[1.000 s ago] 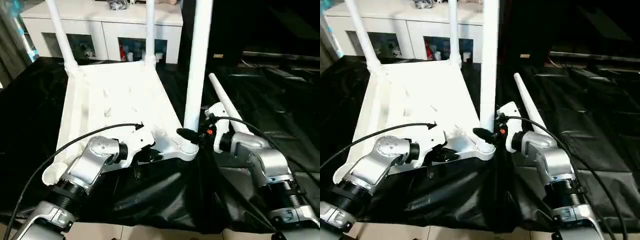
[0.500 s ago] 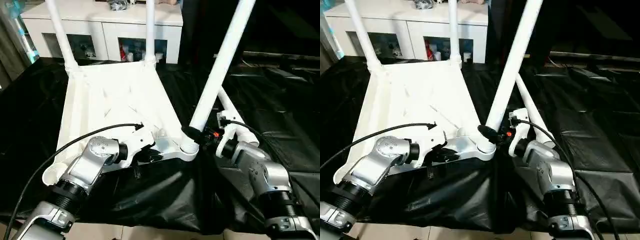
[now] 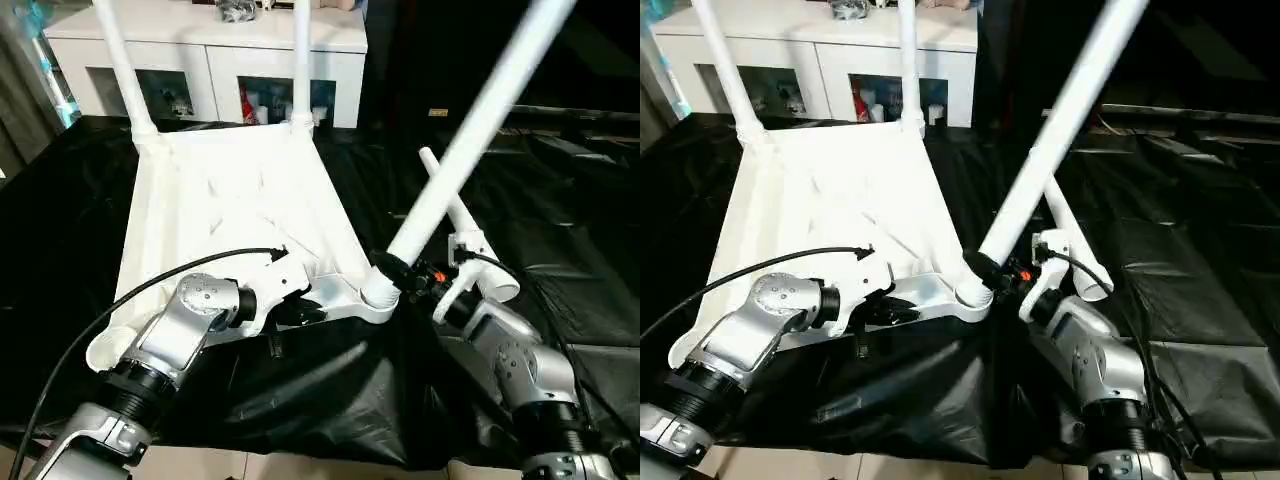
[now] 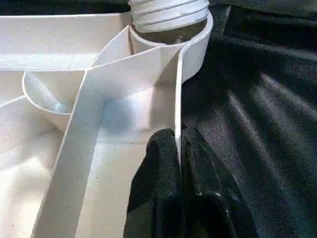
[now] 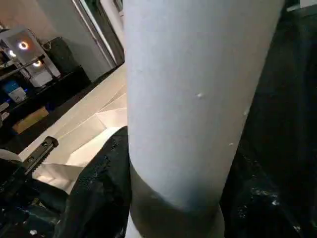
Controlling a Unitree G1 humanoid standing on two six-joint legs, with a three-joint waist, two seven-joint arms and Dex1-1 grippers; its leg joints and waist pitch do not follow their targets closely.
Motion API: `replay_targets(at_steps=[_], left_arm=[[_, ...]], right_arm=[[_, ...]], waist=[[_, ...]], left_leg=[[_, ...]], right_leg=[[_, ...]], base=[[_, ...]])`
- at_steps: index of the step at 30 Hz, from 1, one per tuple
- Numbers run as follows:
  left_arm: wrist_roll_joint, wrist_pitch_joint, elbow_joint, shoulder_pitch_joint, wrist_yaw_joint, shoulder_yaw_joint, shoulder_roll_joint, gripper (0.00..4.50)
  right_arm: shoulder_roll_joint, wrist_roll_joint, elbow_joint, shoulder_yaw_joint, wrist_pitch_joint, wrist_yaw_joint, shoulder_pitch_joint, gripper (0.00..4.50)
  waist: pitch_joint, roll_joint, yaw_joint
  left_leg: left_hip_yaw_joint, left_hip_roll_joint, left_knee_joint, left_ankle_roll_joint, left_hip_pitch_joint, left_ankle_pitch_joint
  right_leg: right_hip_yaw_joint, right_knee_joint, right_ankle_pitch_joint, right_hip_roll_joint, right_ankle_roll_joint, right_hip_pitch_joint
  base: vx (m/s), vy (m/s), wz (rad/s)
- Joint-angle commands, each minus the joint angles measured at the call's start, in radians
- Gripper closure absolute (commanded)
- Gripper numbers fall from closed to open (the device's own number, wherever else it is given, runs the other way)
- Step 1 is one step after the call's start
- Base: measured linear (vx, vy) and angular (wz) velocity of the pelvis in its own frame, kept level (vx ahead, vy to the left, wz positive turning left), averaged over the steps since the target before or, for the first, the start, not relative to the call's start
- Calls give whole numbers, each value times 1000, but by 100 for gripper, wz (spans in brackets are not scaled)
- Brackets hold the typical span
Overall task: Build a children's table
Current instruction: Pick table leg
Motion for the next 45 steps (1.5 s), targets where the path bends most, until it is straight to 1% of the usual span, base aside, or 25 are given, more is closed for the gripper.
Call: replay_targets(at_steps=[1, 3, 4, 7, 13, 15, 16, 17, 19, 20, 23, 25, 28, 29, 30, 32, 33, 35, 36, 38, 39, 41, 42, 44, 45], left_arm=[[-6, -11, 5, -15, 32, 38, 3, 450], [-5, -12, 7, -16, 32, 37, 3, 450], [-4, -14, 8, -17, 33, 37, 3, 450], [-2, -19, 12, -18, 36, 38, 3, 450], [-1, -23, 18, -20, 38, 37, 2, 450], [1, -26, 20, -20, 40, 36, 2, 450], [3, -28, 21, -20, 42, 35, 1, 450], [3, -28, 21, -20, 42, 35, 1, 450], [4, -30, 23, -20, 43, 34, 0, 450], [4, -30, 23, -20, 44, 34, 0, 450], [5, -32, 20, -17, 44, 34, 2, 450], [6, -33, 21, -17, 44, 34, 4, 450], [8, -42, 22, -18, 34, 30, 8, 450], [8, -46, 21, -18, 29, 28, 10, 450], [8, -50, 21, -19, 24, 26, 11, 450], [8, -51, 21, -19, 23, 26, 11, 450], [8, -56, 18, -21, 15, 22, 14, 450], [9, -58, 16, -22, 11, 20, 15, 450], [8, -66, 16, -27, -2, 17, 17, 450], [7, -71, 16, -31, -11, 14, 20, 450], [7, -81, 16, -35, -25, 9, 25, 450], [3, -93, 15, -36, -47, 4, 31, 450], [-4, -100, 8, -35, -73, -1, 39, 450], [-9, -101, -1, -32, -93, -4, 46, 450], [-20, -98, -17, -29, -137, -10, 65, 450]], right_arm=[[-9, -41, 60, 7, 12, -28, 49, 260], [-13, -50, 57, 16, 1, -30, 52, 260], [-17, -61, 51, 24, -10, -32, 55, 260], [-31, -107, 30, 56, -49, -40, 65, 260], [-47, -139, 8, 86, -62, -44, 69, 260], [-70, -184, 6, 129, -84, -35, 63, 260], [-83, -208, 2, 154, -93, -28, 56, 260], [-86, -212, 2, 159, -94, -27, 54, 260], [-93, -220, -1, 173, -93, -17, 45, 260], [-94, -222, -1, 174, -93, -15, 44, 260], [-112, -233, -5, 203, -79, 15, 30, 260], [-122, -237, -2, 219, -76, 31, 24, 260], [-146, -252, 23, 255, -86, 73, 9, 260], [-150, -256, 31, 260, -91, 86, 5, 260], [-154, -260, 43, 264, -99, 100, -1, 260], [-155, -261, 46, 264, -101, 104, -3, 261], [-159, -258, 76, 263, -118, 122, -16, 261], [-160, -254, 92, 261, -123, 130, -23, 261], [-162, -238, 112, 253, -128, 151, -34, 261], [-162, -230, 123, 248, -134, 166, -39, 261], [-167, -232, 139, 251, -155, 190, -44, 261], [-170, -232, 149, 252, -169, 211, -47, 261], [-173, -229, 157, 254, -177, 232, -50, 261], [-175, -228, 161, 255, -182, 246, -53, 261], [-181, -232, 182, 261, -197, 275, -65, 261]], waist=[[-54, 11, 7], [-54, 10, 5], [-54, 12, 5], [-53, 11, 4], [-51, 8, 3], [-50, 5, 2], [-49, 1, 1], [-49, 4, 1], [-49, 1, 0], [-50, 2, 0], [-51, 0, 1], [-50, -1, 0], [-49, -8, 2], [-49, -7, 1], [-50, -12, 1], [-49, -9, 1], [-49, -13, 0], [-48, -11, -1], [-48, -15, -3], [-48, -13, -2], [-42, -14, -3], [-42, -14, -3], [-39, -11, -2], [-40, -13, -2], [-33, -8, -3]], left_leg=[[-12, 14, -80, -12, 13, -414], [-13, 14, -81, -12, 13, -421], [-14, 15, -81, -13, 14, -428], [-15, 14, -81, -15, 15, -441], [-14, 14, -83, -11, 14, -442], [-15, 13, -82, -10, 13, -443], [-15, 13, -82, -10, 13, -447], [-16, 13, -82, -10, 13, -449], [-16, 13, -82, -6, 14, -449], [-17, 14, -84, -5, 12, -440], [-16, 16, -87, 0, 9, -424], [-13, 15, -85, 2, 13, -429], [-11, 14, -82, 8, 13, -418], [-12, 14, -82, 9, 12, -416], [-11, 15, -82, 11, 12, -414], [-12, 15, -83, 12, 12, -413], [-12, 15, -83, 12, 12, -416], [-13, 15, -83, 11, 11, -423], [-13, 15, -82, 12, 14, -431], [-14, 15, -82, 13, 14, -431], [-14, 15, -83, 14, 14, -439], [-14, 15, -85, 14, 12, -440], [-14, 16, -86, 16, 13, -443], [-14, 17, -87, 18, 12, -438], [-15, 17, -91, 17, 12, -449]], right_leg=[[34, -105, -484, -57, -137, 34], [33, -106, -494, -56, -133, 33], [33, -107, -501, -56, -131, 32], [32, -111, -530, -57, -120, 29], [33, -113, -536, -56, -113, 27], [32, -114, -559, -56, -102, 27], [31, -116, -575, -56, -95, 26], [30, -116, -582, -57, -93, 26], [30, -120, -598, -59, -86, 26], [30, -119, -585, -59, -87, 28], [31, -115, -541, -58, -100, 31], [33, -116, -543, -58, -105, 28], [33, -120, -572, -60, -95, 27], [32, -119, -574, -60, -94, 28], [32, -121, -573, -61, -93, 28], [33, -120, -574, -61, -94, 27], [32, -119, -573, -60, -94, 27], [31, -120, -584, -61, -94, 27], [30, -123, -595, -60, -90, 25], [30, -123, -602, -61, -88, 25], [30, -126, -608, -60, -86, 21], [31, -124, -600, -60, -86, 23], [32, -126, -598, -60, -88, 20], [33, -122, -578, -59, -96, 23], [34, -121, -566, -59, -104, 21]], base=[[0, 0, 0], [0, 0, 0], [0, 0, 0], [0, 0, 0], [0, 0, 0], [0, 0, 0], [0, 0, 0], [0, 0, 0], [0, 0, 0], [0, 0, 0], [0, 0, 0], [0, 0, 0], [0, 0, 0], [0, 0, 0], [0, 0, 0], [0, 0, 0], [0, 0, 0], [0, 0, 0], [0, 0, 0], [0, 0, 0], [0, 0, 0], [0, 0, 0], [0, 0, 0], [0, 0, 0], [0, 0, 0]])
